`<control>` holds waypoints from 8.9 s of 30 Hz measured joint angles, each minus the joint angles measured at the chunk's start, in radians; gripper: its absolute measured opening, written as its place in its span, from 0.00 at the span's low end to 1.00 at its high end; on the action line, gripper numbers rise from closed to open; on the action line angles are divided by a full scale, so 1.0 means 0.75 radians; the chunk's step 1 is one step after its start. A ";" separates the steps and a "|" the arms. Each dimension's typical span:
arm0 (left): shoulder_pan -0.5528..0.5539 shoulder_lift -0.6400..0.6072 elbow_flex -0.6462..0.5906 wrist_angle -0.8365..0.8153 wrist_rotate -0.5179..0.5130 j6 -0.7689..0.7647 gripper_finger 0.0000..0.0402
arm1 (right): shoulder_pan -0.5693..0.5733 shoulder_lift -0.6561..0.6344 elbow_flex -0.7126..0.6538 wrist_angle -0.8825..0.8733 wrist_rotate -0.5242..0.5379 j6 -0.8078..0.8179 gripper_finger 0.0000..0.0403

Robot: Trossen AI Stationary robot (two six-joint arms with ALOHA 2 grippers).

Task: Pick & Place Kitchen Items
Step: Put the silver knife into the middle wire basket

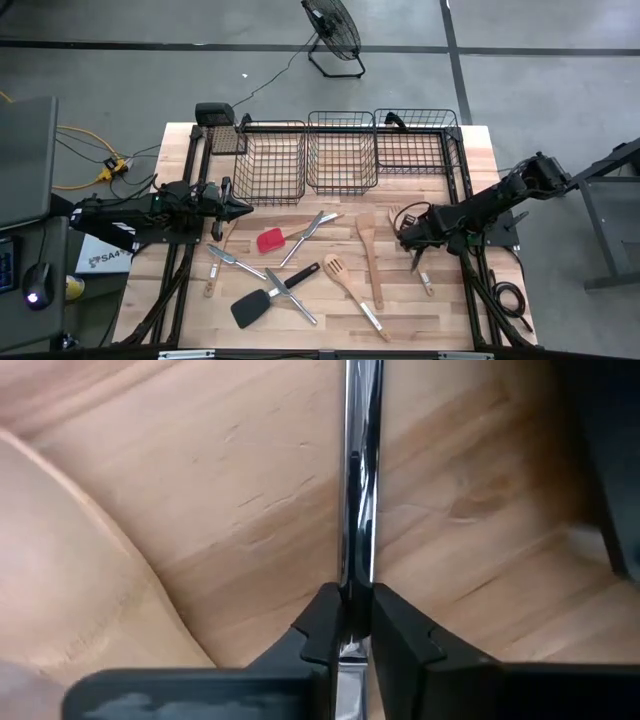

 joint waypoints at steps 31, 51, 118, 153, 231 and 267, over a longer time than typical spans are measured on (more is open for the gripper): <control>0.000 0.000 0.000 0.000 0.000 0.000 0.00 | 0.003 -0.272 0.035 0.189 0.306 -0.509 0.07; 0.000 0.000 0.000 0.000 0.000 0.000 0.00 | -0.073 -0.377 0.037 0.871 0.934 -1.233 0.07; 0.000 0.000 0.000 0.000 0.000 0.000 0.00 | -1.168 0.543 1.045 0.689 0.125 -1.998 0.07; 0.000 0.000 0.000 0.000 0.000 0.000 0.00 | -1.128 0.499 1.102 0.660 -0.120 -2.478 0.07; 0.000 0.000 0.000 0.000 0.000 0.000 0.00 | -1.112 0.856 1.238 0.527 -0.008 -2.634 0.13; 0.000 0.000 0.000 -0.001 -0.047 0.001 0.00 | -1.113 0.854 1.238 0.549 -0.038 -2.531 0.13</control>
